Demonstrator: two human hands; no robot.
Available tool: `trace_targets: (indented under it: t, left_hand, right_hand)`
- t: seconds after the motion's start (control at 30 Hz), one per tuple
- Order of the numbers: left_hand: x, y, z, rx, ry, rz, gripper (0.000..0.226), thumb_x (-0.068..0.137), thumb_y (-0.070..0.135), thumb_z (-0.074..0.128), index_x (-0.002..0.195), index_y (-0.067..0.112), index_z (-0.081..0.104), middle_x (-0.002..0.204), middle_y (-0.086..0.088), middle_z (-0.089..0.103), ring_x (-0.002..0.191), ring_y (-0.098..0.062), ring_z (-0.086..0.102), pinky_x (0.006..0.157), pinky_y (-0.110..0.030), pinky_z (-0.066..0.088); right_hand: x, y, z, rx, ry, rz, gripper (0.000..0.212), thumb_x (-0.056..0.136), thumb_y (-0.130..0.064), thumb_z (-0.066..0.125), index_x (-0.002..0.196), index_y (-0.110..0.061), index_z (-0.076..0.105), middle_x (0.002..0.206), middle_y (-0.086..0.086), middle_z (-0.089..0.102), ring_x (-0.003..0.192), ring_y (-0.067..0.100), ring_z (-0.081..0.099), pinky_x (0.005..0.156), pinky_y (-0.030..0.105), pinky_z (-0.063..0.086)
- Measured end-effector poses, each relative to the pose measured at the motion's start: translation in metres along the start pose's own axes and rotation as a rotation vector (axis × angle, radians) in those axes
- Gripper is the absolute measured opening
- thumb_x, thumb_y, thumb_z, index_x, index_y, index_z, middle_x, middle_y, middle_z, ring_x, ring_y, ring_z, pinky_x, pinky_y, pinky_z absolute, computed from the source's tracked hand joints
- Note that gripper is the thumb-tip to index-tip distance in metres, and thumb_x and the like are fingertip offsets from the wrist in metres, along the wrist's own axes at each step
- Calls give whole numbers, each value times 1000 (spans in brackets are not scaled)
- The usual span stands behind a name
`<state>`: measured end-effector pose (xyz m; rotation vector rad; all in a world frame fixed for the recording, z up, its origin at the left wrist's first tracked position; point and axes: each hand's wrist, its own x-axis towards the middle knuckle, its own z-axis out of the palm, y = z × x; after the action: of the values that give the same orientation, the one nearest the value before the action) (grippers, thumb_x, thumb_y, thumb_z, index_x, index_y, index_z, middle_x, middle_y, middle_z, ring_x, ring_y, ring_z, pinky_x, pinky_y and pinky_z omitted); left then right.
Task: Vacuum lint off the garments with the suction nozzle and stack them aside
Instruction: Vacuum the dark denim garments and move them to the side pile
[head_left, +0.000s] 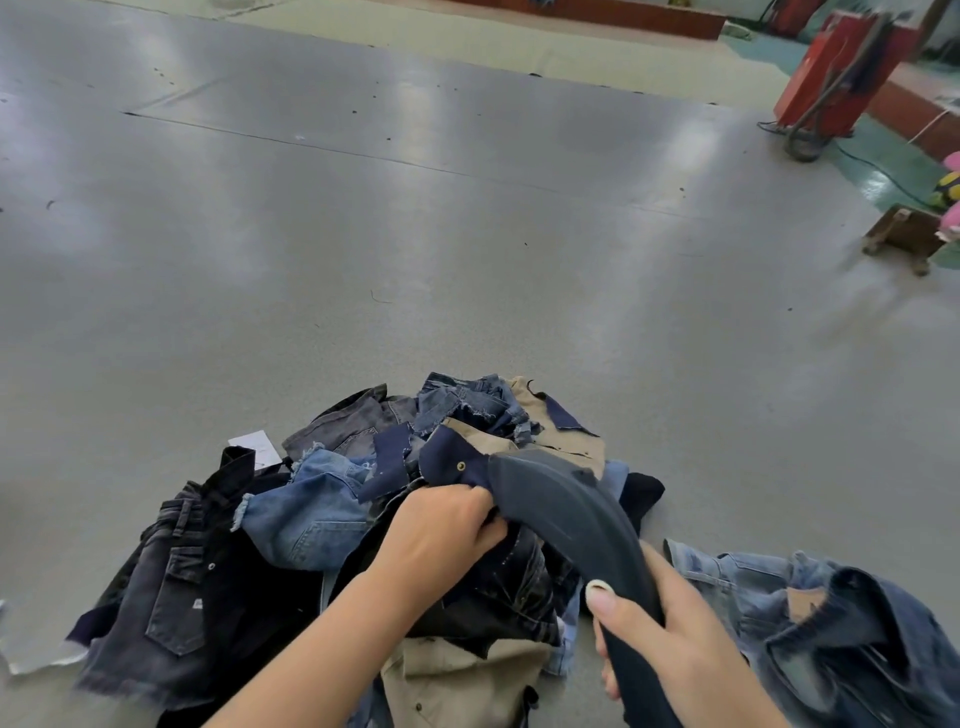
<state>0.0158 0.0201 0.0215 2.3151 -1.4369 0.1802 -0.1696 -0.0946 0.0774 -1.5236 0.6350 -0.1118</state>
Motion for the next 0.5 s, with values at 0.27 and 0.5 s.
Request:
trace_targets:
  t: [0.27, 0.5]
  left_hand:
    - [2, -5, 14, 147, -348, -307, 23, 91, 40, 44, 93, 21, 58, 94, -2, 67, 84, -25, 64, 58, -29, 37]
    - [-4, -35, 19, 345, -779, -603, 29, 91, 28, 50, 115, 21, 65, 114, 2, 65, 102, -21, 63, 73, -28, 45]
  right_hand:
    - [14, -8, -2, 159, 168, -86, 20, 66, -36, 75, 82, -28, 67, 63, 14, 59, 51, 31, 55, 49, 34, 50]
    - [20, 13, -6, 61, 273, 82, 16, 87, -25, 65, 100, -18, 60, 59, 12, 59, 49, 28, 57, 45, 29, 48]
